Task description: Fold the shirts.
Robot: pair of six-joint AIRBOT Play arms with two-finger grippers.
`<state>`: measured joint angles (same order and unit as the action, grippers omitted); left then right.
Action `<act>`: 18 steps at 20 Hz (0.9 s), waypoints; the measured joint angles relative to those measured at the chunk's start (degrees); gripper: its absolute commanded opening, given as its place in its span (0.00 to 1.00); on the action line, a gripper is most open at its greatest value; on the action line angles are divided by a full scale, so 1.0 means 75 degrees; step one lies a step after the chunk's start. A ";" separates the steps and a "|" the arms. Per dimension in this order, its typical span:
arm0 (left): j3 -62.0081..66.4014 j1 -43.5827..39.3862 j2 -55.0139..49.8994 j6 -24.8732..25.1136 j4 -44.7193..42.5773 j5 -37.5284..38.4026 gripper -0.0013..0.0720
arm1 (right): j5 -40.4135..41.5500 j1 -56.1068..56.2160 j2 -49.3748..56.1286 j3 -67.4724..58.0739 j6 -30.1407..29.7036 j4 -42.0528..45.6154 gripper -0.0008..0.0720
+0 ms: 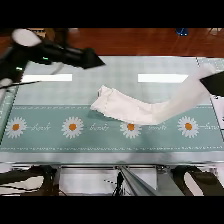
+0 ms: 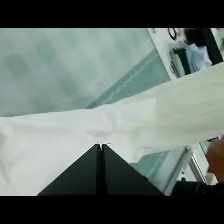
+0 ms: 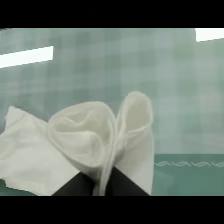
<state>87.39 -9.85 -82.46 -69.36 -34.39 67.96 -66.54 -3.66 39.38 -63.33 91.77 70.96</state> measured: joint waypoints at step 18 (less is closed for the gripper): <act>-0.0003 0.3416 0.1993 -0.0122 -0.0420 0.1673 0.05 | 0.8125 0.5890 0.6266 0.0003 0.1638 -0.1518 0.47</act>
<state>87.37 15.77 -67.51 -70.28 -37.54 80.51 -5.61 40.51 86.37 -63.31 104.05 59.57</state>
